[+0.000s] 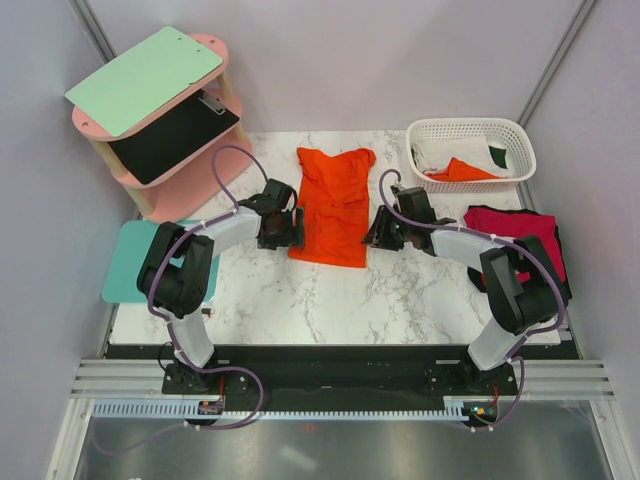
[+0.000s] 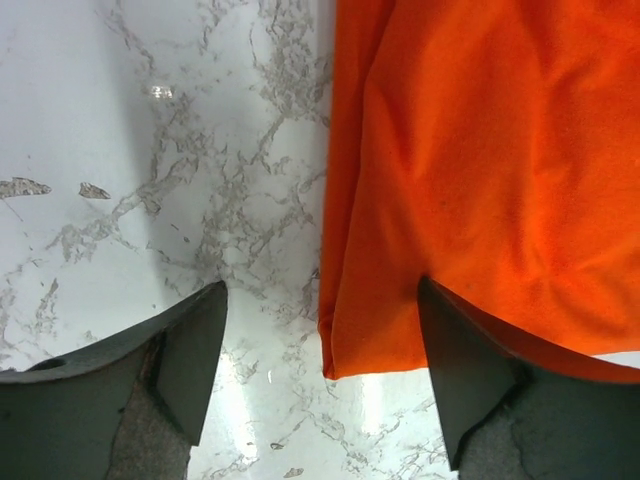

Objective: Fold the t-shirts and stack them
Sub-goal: Fold the folded rectangular tshirt in 1/3 of the way, then grab one side of the 2/3 rectangular tshirt with both arms

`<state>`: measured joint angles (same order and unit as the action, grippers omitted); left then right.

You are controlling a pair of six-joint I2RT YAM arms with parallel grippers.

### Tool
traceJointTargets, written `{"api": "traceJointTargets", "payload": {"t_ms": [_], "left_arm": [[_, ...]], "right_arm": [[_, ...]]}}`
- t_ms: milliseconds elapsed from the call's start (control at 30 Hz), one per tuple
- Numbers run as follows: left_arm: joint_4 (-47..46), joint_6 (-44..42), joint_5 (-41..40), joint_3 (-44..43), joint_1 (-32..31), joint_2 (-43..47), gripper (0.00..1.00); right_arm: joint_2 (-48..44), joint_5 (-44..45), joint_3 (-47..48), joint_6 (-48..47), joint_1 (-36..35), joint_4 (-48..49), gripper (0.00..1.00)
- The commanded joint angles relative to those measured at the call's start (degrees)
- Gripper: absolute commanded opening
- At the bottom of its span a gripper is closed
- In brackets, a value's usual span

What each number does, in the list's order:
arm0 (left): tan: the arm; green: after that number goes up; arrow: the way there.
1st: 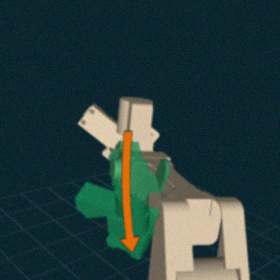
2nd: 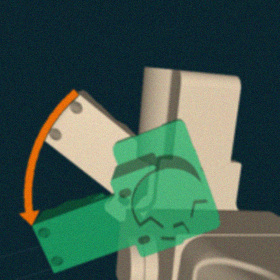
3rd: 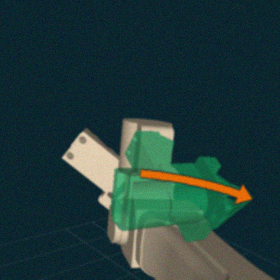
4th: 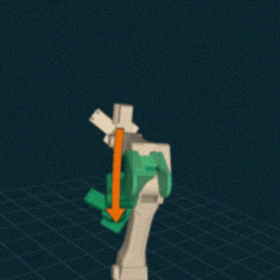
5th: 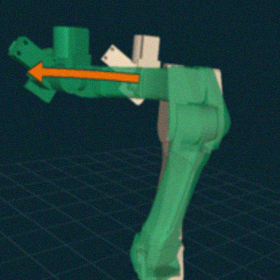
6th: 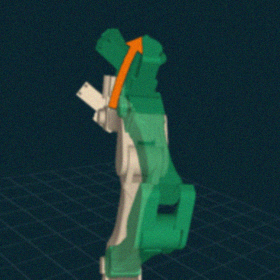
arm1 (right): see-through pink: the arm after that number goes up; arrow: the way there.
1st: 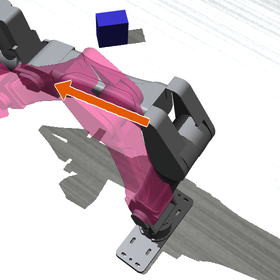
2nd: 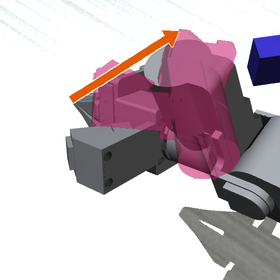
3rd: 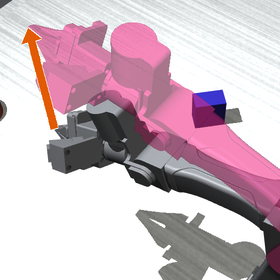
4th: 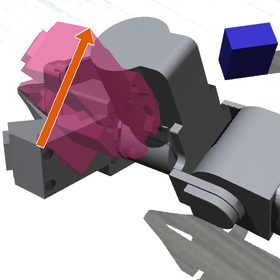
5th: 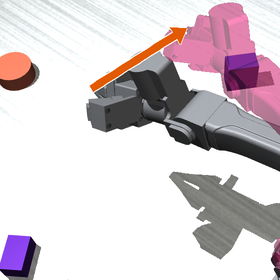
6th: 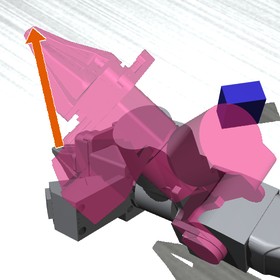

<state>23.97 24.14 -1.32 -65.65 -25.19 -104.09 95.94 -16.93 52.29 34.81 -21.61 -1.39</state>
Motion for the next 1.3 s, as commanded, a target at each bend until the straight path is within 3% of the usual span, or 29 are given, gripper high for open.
{"api": "traceJointTargets", "payload": {"t_ms": [0, 300, 400, 433, 533, 667, 867, 1267], "left_arm": [[-1.9, 0.8, 2.6, 0.4, 0.2, -0.8, 0.78], [-2.5, 0.6, 5.0, 0.4, 0.2, -1.6, 0.63], [-2.6, 0.3, 5.8, 0.3, 0.2, -1.8, 0.43], [-2.6, 0.3, 6.1, 0.3, 0.1, -1.8, 0.24], [-2.6, 0.3, 6.4, 0.5, 0.2, -1.7, 0.02], [-2.5, 0.3, 6.5, 1.0, 0.1, -1.2, 0.02], [-2.4, 0.5, 6.4, 3.3, 0.2, 1.4, 0.02], [-1.3, 2.2, 13.8, 13.2, 0.0, 11.3, 0.02]], "right_arm": [[-2.1, -3.3, -2.6, 2.4, -0.1, -0.5, 0.44], [-0.3, -7.8, -6.9, 5.8, -0.5, 2.7, 0.46], [1.2, -9.8, -8.3, 6.8, -0.9, 5.1, 0.46], [1.9, -10.0, -8.7, 7.6, -1.0, 7.0, 0.46], [3.4, -10.5, -9.7, 8.4, -1.7, 10.6, 0.38], [5.6, -12.2, -11.4, 9.4, -2.4, 16.4, 0.15], [5.5, -12.8, -12.0, 8.0, -2.5, 16.1, 0.01], [-3.7, -14.0, -13.3, 1.7, -3.1, 5.5, 0.0]]}}
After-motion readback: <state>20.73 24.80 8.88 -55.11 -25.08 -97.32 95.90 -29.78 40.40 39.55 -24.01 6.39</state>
